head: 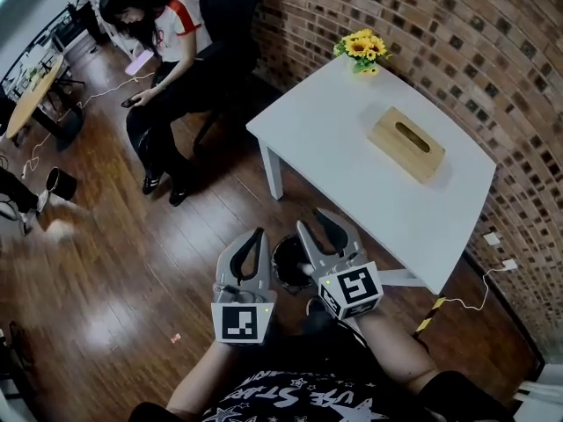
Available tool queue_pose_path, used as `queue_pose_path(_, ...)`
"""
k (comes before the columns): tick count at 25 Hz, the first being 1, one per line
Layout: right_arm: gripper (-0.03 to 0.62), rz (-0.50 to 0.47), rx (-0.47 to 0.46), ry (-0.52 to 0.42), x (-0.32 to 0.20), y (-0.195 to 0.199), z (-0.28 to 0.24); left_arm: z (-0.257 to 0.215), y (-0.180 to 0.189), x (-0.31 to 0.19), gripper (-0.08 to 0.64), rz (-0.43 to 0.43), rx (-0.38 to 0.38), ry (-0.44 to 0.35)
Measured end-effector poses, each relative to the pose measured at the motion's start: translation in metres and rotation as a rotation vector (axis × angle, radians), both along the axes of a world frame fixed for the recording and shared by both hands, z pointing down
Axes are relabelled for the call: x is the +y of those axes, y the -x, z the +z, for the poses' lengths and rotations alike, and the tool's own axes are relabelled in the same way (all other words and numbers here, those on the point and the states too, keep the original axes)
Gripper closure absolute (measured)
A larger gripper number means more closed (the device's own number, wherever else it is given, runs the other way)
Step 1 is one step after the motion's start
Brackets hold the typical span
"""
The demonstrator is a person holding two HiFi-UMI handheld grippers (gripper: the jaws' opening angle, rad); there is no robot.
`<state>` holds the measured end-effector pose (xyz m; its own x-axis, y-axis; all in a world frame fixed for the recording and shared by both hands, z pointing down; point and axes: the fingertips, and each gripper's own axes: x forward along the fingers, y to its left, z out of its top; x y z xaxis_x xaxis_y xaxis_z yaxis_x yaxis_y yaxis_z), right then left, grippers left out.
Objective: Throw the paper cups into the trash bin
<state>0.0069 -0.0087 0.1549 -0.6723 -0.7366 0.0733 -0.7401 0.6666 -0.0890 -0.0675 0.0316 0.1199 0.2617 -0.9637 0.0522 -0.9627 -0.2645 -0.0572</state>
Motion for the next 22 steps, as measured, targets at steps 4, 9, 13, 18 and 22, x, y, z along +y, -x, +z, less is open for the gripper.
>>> queue_pose_path(4,0.557,0.008,-0.015,-0.013,0.004,-0.003,-0.010,-0.009,0.000,-0.001,0.555,0.011,0.005,-0.030)
queue_pose_path(9,0.584,0.035,-0.010,-0.056,0.009,-0.011,-0.019,-0.009,-0.007,0.002,0.555,0.040,0.016,-0.017)
queue_pose_path(13,0.584,0.030,0.037,-0.071,0.011,-0.011,-0.014,-0.010,-0.011,0.001,0.555,0.060,0.009,-0.014)
queue_pose_path(18,0.584,0.045,0.081,-0.093,0.014,-0.017,-0.010,-0.009,-0.013,0.001,0.555,0.083,0.001,-0.009)
queue_pose_path(22,0.584,0.058,0.094,-0.105,0.015,-0.020,-0.012,-0.009,-0.015,0.002,0.555,0.094,0.010,-0.010)
